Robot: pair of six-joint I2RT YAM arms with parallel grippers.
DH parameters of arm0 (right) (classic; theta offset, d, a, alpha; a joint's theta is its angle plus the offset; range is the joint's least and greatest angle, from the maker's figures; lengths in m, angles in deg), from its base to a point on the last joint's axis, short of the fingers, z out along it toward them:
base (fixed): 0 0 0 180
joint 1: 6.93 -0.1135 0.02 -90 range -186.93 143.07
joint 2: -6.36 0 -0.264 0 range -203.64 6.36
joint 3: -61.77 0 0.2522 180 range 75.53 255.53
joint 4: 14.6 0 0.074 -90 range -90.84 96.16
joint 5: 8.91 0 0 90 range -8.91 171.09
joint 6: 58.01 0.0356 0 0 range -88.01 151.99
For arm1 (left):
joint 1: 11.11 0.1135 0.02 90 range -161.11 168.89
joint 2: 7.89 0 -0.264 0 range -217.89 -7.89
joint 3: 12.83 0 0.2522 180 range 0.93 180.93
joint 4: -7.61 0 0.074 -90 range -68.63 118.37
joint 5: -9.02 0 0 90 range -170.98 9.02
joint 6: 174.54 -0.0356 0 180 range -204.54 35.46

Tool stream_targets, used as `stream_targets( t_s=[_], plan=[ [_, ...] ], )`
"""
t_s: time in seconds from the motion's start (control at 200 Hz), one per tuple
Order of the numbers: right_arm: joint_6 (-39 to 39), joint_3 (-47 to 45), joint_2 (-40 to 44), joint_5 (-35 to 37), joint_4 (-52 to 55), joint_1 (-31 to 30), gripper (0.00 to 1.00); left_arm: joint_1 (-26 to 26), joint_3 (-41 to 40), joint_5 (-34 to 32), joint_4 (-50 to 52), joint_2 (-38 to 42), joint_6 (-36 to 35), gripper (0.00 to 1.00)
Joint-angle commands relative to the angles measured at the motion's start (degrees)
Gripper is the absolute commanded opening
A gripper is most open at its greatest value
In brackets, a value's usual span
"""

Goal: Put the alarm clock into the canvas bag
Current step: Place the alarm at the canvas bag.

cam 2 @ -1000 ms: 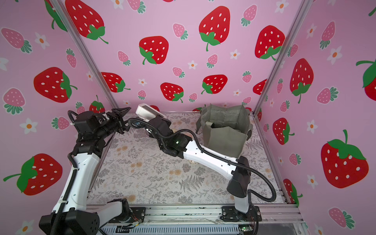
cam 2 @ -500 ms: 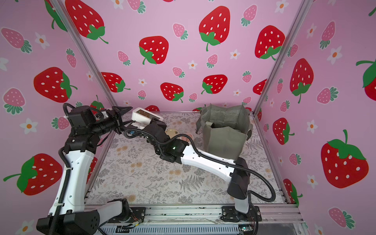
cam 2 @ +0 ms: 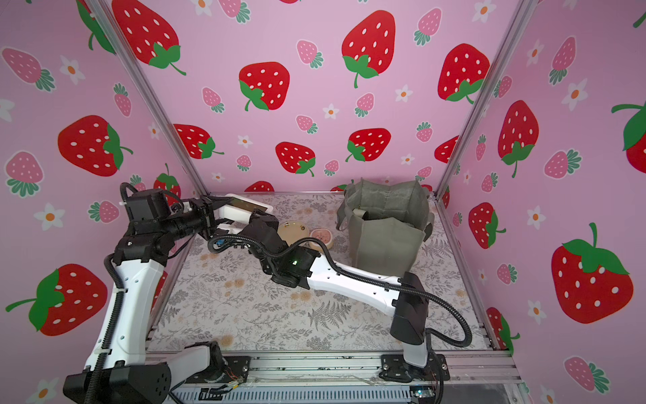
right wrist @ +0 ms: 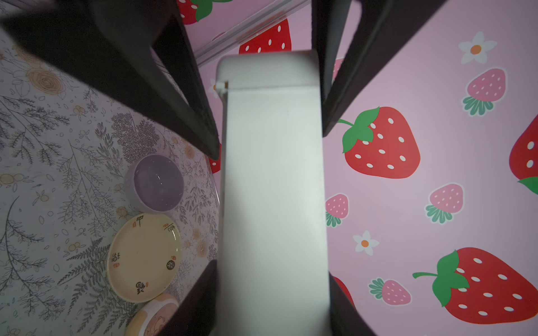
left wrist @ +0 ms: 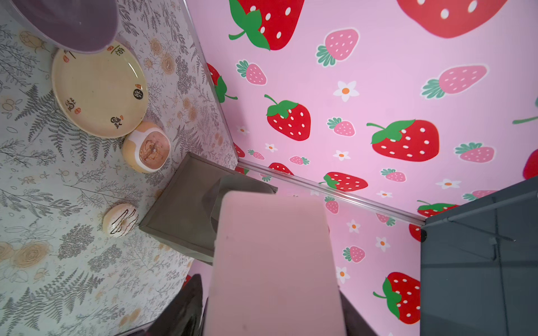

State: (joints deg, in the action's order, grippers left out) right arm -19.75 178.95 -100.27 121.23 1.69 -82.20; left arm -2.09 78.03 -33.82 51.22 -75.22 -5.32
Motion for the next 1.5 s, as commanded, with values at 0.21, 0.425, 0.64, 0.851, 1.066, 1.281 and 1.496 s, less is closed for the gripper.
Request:
stream_targets(
  t_s=[0.21, 0.425, 0.64, 0.851, 1.066, 1.281, 1.496],
  plan=[
    [-0.8, 1.73, 1.86, 4.96, -6.32, -1.7, 0.8, 0.17, -0.46, 1.54, -5.3, 0.44, 2.26, 0.37],
    [11.41, 11.01, 1.16, 5.16, 7.1, -1.55, 1.0, 0.19, -2.2, -4.7, -14.6, 1.85, 3.28, 0.33],
    [34.03, 8.06, 11.84, -14.23, 19.06, 3.75, 1.0, 0.14, -4.76, -12.94, -27.93, 1.18, 0.39, 0.32],
    [67.94, 4.03, 18.61, -50.69, 19.24, 22.48, 0.91, -0.36, -6.3, -10.47, -34.26, 0.94, -4.89, 0.32],
    [106.33, -12.03, 21.78, -75.6, -2.47, 33.85, 0.85, -2.71, -10.36, -8.7, -40.47, 1.68, -2.02, 0.32],
    [126.06, -15.98, 18.93, -83.0, -9.93, 35.1, 0.81, -10.19, -9.2, -9.83, -43.28, -0.02, 1.9, 0.3],
    [135.3, -18.7, 18.68, -85.27, -18.69, 35.15, 0.81, -13.78, -8.51, -12.42, -41.35, 0.06, 1.12, 0.29]
  ],
)
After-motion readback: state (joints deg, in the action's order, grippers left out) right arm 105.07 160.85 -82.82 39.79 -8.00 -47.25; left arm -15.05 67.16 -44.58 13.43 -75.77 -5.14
